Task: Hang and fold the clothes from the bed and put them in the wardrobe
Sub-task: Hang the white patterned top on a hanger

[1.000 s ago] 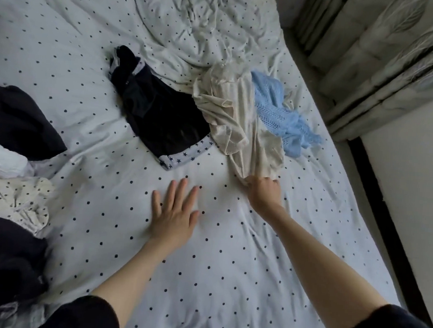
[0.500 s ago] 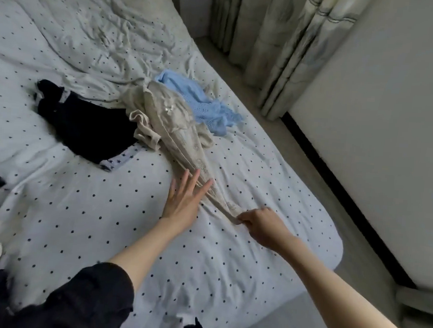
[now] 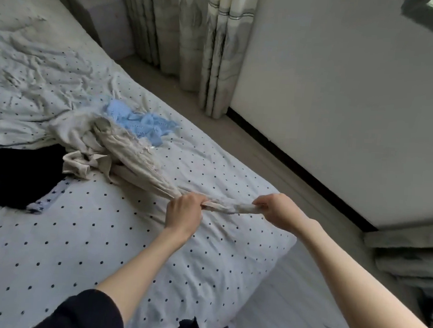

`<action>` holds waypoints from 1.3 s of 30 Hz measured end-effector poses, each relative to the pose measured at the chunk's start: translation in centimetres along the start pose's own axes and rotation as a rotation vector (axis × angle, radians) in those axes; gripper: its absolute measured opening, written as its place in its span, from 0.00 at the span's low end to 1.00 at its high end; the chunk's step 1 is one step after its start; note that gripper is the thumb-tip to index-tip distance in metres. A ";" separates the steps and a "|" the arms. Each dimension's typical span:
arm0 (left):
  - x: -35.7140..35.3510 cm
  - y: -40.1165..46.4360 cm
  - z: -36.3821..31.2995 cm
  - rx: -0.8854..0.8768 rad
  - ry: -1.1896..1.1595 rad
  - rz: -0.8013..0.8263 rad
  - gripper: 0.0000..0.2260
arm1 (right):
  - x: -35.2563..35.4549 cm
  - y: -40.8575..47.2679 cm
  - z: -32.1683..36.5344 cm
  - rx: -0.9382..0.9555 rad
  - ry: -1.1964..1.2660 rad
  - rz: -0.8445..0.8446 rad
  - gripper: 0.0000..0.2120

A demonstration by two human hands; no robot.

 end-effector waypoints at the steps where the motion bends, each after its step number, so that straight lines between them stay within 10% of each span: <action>1: -0.6 -0.4 -1.1 -0.025 -0.002 0.031 0.15 | -0.8 0.0 -0.8 -0.037 0.032 0.050 0.16; 11: -5.4 -2.9 -1.4 -0.100 -0.108 0.500 0.15 | -4.8 3.3 2.3 -0.058 0.224 0.123 0.17; 22: -1.2 -5.0 22.3 0.387 0.158 0.360 0.26 | -7.6 13.0 17.7 0.054 0.139 0.023 0.37; 26: -3.9 -7.6 26.0 0.407 0.177 0.523 0.27 | -7.8 17.1 19.9 -0.062 0.083 -0.076 0.18; 30: -1.7 -6.6 25.3 0.434 0.060 0.293 0.23 | -8.3 15.7 19.0 0.001 0.174 -0.214 0.08; 33: 1.8 -4.2 22.8 0.437 -0.075 0.011 0.24 | -8.3 12.5 17.4 0.140 0.309 -0.263 0.19; 39: 3.7 2.4 11.1 -0.104 0.258 -0.042 0.40 | -4.5 7.1 13.4 0.376 0.291 -0.298 0.07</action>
Point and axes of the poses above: each hand's wrist, its own y-axis towards the middle knuckle, its own x-axis out of the back of the hand, z = x × y, the point moved 9 cm from there along y, towards the middle knuckle
